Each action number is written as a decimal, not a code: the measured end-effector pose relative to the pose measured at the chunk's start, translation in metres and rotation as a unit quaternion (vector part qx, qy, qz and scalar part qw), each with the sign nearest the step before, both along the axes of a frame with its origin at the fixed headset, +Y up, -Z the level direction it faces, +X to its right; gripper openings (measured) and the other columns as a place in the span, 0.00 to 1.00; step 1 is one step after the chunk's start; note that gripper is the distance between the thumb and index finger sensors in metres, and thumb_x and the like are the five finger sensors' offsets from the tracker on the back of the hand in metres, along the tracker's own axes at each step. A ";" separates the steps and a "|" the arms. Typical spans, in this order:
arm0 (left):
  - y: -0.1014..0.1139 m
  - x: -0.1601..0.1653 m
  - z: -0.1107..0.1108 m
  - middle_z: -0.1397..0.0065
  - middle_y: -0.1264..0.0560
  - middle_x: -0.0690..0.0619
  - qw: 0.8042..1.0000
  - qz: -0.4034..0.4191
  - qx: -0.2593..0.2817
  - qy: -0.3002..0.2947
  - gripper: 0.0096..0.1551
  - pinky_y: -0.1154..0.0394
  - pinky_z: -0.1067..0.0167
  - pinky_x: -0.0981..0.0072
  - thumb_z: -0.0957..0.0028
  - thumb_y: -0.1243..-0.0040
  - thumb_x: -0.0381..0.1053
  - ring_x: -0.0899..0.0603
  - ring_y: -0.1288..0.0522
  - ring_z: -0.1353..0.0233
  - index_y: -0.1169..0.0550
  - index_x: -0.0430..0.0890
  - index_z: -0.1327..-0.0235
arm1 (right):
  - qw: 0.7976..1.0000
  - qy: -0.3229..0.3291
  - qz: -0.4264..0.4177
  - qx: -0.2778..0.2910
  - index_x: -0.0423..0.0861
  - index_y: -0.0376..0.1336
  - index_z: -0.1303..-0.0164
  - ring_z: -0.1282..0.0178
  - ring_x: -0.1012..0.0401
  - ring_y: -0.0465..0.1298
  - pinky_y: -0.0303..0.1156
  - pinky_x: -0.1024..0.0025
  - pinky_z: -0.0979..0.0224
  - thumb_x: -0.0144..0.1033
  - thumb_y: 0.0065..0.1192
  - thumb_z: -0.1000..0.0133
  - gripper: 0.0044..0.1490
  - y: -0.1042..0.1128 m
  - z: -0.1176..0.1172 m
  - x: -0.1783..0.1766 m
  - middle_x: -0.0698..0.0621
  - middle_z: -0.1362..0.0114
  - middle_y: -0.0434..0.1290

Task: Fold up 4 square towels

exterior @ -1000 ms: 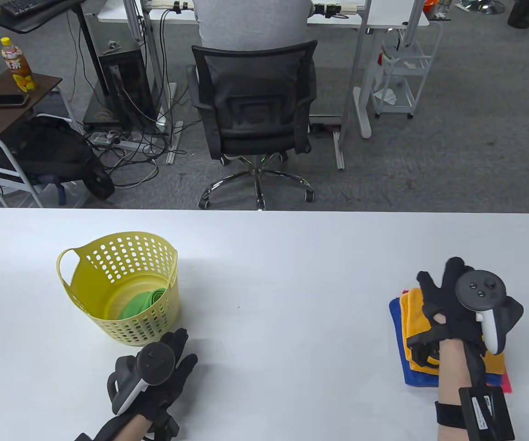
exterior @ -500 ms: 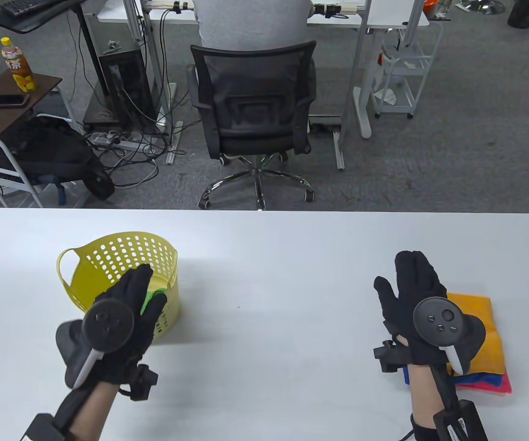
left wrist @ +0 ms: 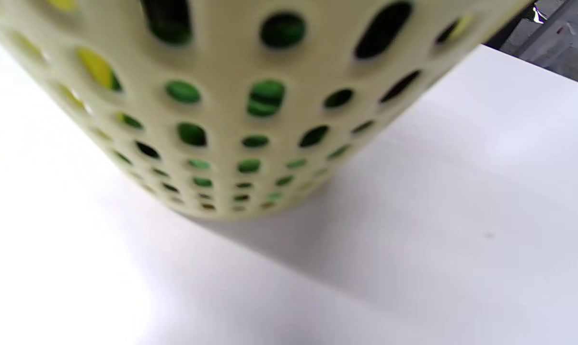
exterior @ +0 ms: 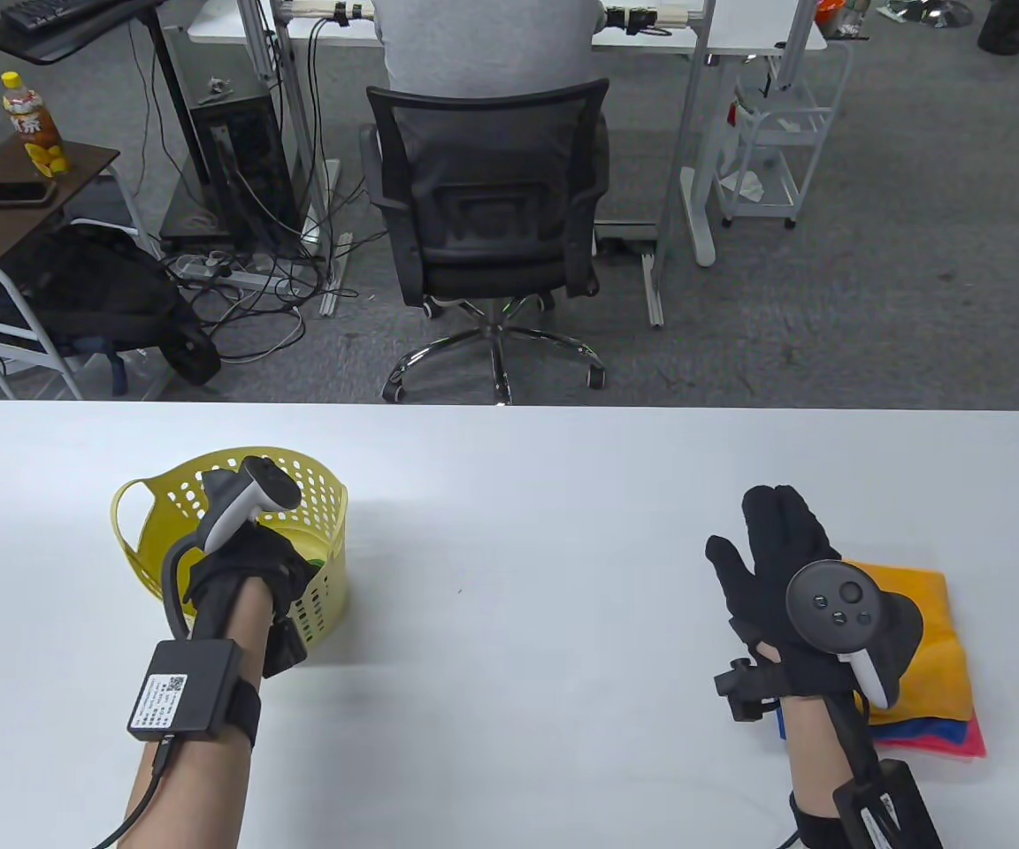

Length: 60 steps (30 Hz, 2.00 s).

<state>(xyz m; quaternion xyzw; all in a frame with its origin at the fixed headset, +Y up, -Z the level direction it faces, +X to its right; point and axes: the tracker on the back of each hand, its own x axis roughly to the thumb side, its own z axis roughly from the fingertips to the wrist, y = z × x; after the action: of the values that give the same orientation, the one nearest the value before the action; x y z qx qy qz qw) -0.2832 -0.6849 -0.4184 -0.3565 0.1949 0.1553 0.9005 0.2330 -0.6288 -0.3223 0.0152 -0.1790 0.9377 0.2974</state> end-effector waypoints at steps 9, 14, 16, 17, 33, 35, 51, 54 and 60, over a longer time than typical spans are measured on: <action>0.033 -0.007 0.006 0.38 0.14 0.56 0.987 -0.092 0.127 0.041 0.24 0.35 0.19 0.44 0.44 0.39 0.53 0.44 0.16 0.32 0.19 0.57 0.34 | 1.000 0.013 -0.020 0.011 0.37 0.55 0.17 0.20 0.28 0.57 0.51 0.21 0.29 0.50 0.60 0.41 0.47 0.006 0.008 -0.001 0.25 0.15 0.53; 0.102 -0.017 0.033 0.42 0.13 0.56 0.938 -0.108 0.313 0.104 0.25 0.35 0.20 0.44 0.44 0.40 0.53 0.44 0.14 0.38 0.20 0.56 0.33 | 0.999 0.016 -0.031 0.021 0.37 0.55 0.17 0.20 0.28 0.57 0.51 0.21 0.29 0.50 0.60 0.41 0.47 0.011 0.012 0.000 0.25 0.15 0.53; 0.134 -0.011 0.047 0.42 0.13 0.56 0.919 -0.066 0.374 0.109 0.25 0.35 0.20 0.44 0.44 0.41 0.53 0.44 0.14 0.38 0.20 0.56 0.33 | 0.999 0.016 -0.033 0.022 0.37 0.55 0.17 0.20 0.28 0.57 0.51 0.21 0.29 0.50 0.60 0.41 0.46 0.011 0.012 0.001 0.25 0.15 0.53; 0.155 -0.004 0.055 0.42 0.13 0.56 0.906 -0.030 0.409 0.107 0.25 0.35 0.20 0.44 0.44 0.41 0.53 0.44 0.14 0.38 0.21 0.56 0.33 | 0.999 0.016 -0.035 0.022 0.37 0.55 0.17 0.20 0.28 0.57 0.51 0.21 0.29 0.50 0.60 0.41 0.47 0.011 0.012 0.001 0.25 0.15 0.53; 0.231 0.132 0.102 0.41 0.14 0.57 0.821 0.203 0.533 -0.034 0.25 0.34 0.21 0.45 0.44 0.42 0.53 0.45 0.14 0.37 0.22 0.54 0.32 | 0.998 0.027 -0.054 0.033 0.36 0.55 0.17 0.21 0.28 0.57 0.51 0.21 0.29 0.50 0.60 0.41 0.47 0.019 0.021 0.005 0.25 0.15 0.53; 0.191 0.147 0.099 0.41 0.14 0.57 0.843 0.236 0.478 -0.065 0.26 0.34 0.21 0.45 0.44 0.42 0.53 0.45 0.14 0.37 0.22 0.52 0.32 | 0.998 0.027 -0.052 0.031 0.36 0.55 0.17 0.21 0.28 0.57 0.51 0.21 0.29 0.50 0.60 0.41 0.47 0.018 0.021 0.005 0.25 0.15 0.53; -0.035 0.097 0.089 0.19 0.31 0.47 0.937 0.063 0.337 -0.068 0.37 0.42 0.19 0.36 0.43 0.41 0.55 0.33 0.32 0.18 0.34 0.50 0.19 | 0.999 0.033 -0.023 0.002 0.36 0.55 0.17 0.21 0.28 0.57 0.51 0.21 0.30 0.50 0.59 0.40 0.47 0.002 0.010 -0.012 0.25 0.15 0.53; -0.025 0.092 0.100 0.22 0.26 0.50 0.921 0.049 0.377 -0.081 0.33 0.41 0.19 0.37 0.43 0.39 0.55 0.35 0.28 0.20 0.29 0.52 0.23 | 0.999 0.037 -0.008 -0.012 0.36 0.55 0.17 0.21 0.28 0.56 0.51 0.21 0.30 0.50 0.59 0.40 0.47 -0.005 0.005 -0.020 0.25 0.15 0.53; -0.054 0.103 0.102 0.30 0.20 0.49 0.936 -0.027 0.317 -0.154 0.31 0.42 0.20 0.35 0.48 0.33 0.57 0.33 0.31 0.19 0.22 0.53 0.29 | 0.998 0.056 0.025 -0.030 0.36 0.55 0.17 0.20 0.28 0.56 0.51 0.21 0.30 0.50 0.59 0.40 0.47 -0.015 0.003 -0.039 0.25 0.15 0.53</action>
<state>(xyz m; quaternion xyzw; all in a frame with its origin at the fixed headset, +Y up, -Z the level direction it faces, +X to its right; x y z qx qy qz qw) -0.1802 -0.7389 -0.3161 -0.0671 0.0040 0.1274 0.9896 0.1937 -0.6434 -0.3191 0.0633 -0.1335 0.9474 0.2839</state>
